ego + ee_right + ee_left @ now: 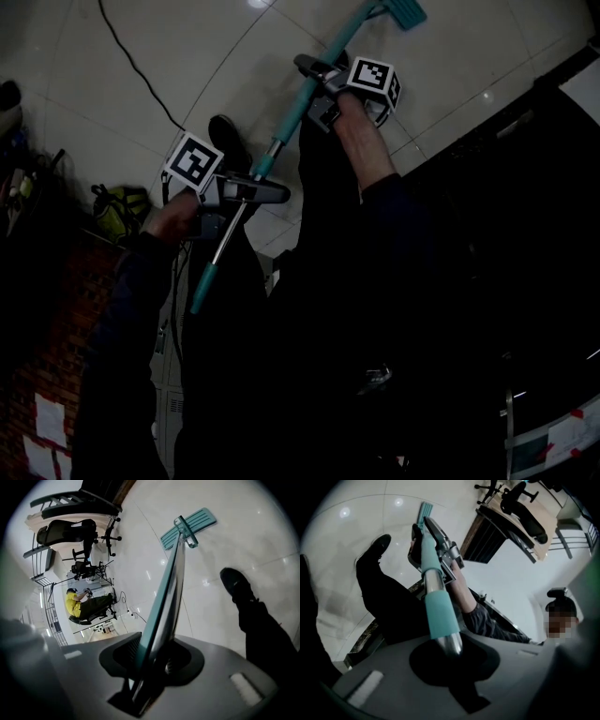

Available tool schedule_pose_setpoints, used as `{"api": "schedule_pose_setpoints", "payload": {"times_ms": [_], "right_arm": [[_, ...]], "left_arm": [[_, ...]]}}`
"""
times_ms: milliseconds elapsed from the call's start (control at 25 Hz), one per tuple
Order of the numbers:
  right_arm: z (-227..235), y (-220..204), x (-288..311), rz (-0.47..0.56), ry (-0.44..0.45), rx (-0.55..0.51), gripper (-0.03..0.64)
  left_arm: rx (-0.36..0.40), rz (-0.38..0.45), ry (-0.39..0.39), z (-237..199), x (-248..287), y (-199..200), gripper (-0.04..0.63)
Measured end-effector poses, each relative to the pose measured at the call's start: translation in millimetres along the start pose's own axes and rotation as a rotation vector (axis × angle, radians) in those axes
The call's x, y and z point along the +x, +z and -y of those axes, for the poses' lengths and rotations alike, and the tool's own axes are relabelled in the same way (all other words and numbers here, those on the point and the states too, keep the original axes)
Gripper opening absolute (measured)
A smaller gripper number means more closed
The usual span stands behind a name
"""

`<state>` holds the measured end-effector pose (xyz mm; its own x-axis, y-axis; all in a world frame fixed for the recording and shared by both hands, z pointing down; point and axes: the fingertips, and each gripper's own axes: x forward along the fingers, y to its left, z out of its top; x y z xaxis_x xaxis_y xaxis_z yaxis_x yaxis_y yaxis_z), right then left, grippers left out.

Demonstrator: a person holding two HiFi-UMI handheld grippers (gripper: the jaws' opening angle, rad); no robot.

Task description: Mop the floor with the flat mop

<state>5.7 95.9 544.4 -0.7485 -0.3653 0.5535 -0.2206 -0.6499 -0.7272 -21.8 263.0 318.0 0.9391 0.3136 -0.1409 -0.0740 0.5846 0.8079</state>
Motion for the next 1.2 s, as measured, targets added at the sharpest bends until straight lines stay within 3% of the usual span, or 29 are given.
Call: {"api": "schedule_pose_setpoints", "payload": {"times_ms": [280, 400, 520, 760, 920, 1040, 1200], "right_arm": [[-29, 160, -59, 0.063, 0.012, -0.001, 0.138], [-34, 246, -88, 0.087, 0.004, -0.002, 0.135], [-35, 286, -99, 0.103, -0.011, -0.032, 0.133], [-37, 284, -97, 0.106, -0.018, -0.072, 0.133], [-39, 283, -97, 0.100, 0.008, -0.058, 0.137], [-46, 222, -95, 0.094, 0.014, -0.068, 0.136], [-44, 119, -83, 0.078, 0.025, -0.082, 0.135]], "left_arm": [[0.063, -0.019, 0.042, 45, 88, 129, 0.041], [0.046, -0.021, 0.039, 66, 140, 197, 0.041], [0.051, -0.043, 0.056, 68, 161, 226, 0.032], [0.095, -0.100, 0.102, 56, 160, 221, 0.025], [0.091, -0.090, 0.059, 65, 163, 221, 0.026], [0.079, -0.092, -0.043, 76, 144, 162, 0.025], [0.047, -0.070, -0.021, 52, 94, 70, 0.015]]}}
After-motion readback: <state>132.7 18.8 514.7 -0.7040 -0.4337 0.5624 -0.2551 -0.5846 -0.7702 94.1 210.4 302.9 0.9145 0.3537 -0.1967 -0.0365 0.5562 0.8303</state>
